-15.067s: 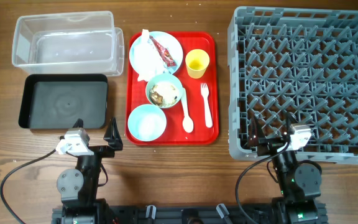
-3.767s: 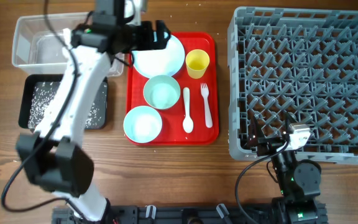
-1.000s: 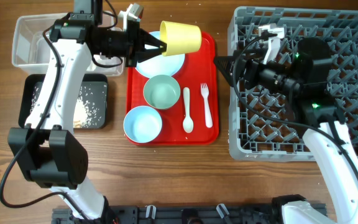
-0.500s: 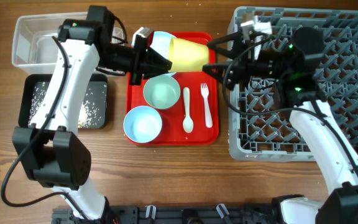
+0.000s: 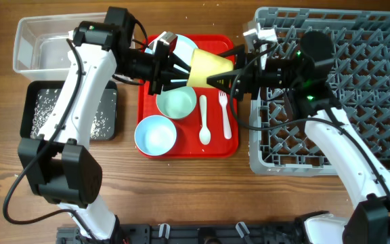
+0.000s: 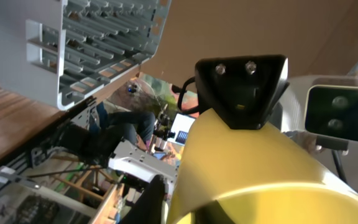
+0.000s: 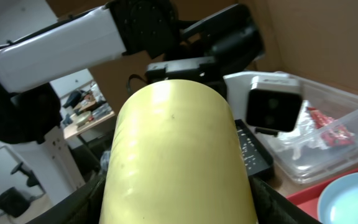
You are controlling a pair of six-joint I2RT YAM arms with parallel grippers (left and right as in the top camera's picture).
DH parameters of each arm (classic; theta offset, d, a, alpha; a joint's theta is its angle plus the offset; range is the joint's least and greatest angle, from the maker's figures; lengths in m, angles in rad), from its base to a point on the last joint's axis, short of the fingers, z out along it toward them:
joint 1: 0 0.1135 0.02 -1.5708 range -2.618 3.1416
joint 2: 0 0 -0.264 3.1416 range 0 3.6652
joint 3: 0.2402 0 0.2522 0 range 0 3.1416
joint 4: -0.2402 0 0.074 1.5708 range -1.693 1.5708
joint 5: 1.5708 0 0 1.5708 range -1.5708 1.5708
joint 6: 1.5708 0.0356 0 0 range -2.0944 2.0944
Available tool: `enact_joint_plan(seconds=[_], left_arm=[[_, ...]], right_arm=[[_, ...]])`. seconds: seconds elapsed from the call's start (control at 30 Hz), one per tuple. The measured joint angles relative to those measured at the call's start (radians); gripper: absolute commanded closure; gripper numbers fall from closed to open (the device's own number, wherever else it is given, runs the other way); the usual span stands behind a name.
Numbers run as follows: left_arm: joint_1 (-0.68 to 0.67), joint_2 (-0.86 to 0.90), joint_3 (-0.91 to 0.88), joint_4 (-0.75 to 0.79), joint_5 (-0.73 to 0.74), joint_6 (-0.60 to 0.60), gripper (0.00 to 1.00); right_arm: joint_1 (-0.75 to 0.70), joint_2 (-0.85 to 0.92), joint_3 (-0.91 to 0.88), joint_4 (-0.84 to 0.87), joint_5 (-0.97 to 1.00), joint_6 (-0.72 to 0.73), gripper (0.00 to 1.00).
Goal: Sort waste into correct bins and load items into the dishwasher rack
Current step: 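Lower the yellow cup into the dish rack with the right gripper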
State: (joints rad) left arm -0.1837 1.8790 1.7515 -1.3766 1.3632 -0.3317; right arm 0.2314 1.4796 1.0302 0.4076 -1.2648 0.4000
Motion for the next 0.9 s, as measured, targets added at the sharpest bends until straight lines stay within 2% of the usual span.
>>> enact_joint_plan(seconds=[0.1, 0.2, 0.3, 0.37, 0.47, 0.6, 0.77, 0.9], left_arm=[[0.0, 0.0, 0.0, 0.03, 0.004, -0.005, 0.52], [0.003, 0.0, 0.0, 0.114, -0.043, -0.003, 0.45], [0.02, 0.0, 0.0, 0.205, -0.262, -0.003, 0.38], [0.023, 0.0, 0.0, 0.232, -0.417, -0.003, 0.34], [0.018, 0.0, 0.0, 0.263, -0.678, -0.003, 0.31], [0.002, 0.0, 0.0, 0.305, -0.924, -0.003, 0.3], [-0.005, 0.0, 0.0, 0.305, -1.076, -0.003, 0.29], [-0.004, 0.0, 0.0, 0.3, -1.147, -0.003, 0.29]], right_arm=[[-0.019, 0.002, 0.0, 0.061, -0.006, 0.069, 0.7], [-0.117, 0.002, 0.0, 0.048, -0.01, 0.149, 0.69], [-0.257, 0.002, 0.004, -0.103, 0.004, 0.177, 0.69], [-0.305, 0.002, 0.007, -0.237, 0.035, 0.157, 0.69], [-0.312, -0.016, 0.007, -0.529, 0.138, 0.087, 0.69], [-0.285, -0.168, 0.04, -0.985, 0.406, -0.03, 0.69], [-0.222, -0.337, 0.262, -1.464, 0.876, -0.088, 0.69], [-0.182, -0.304, 0.293, -1.642, 1.025, -0.092, 0.68]])
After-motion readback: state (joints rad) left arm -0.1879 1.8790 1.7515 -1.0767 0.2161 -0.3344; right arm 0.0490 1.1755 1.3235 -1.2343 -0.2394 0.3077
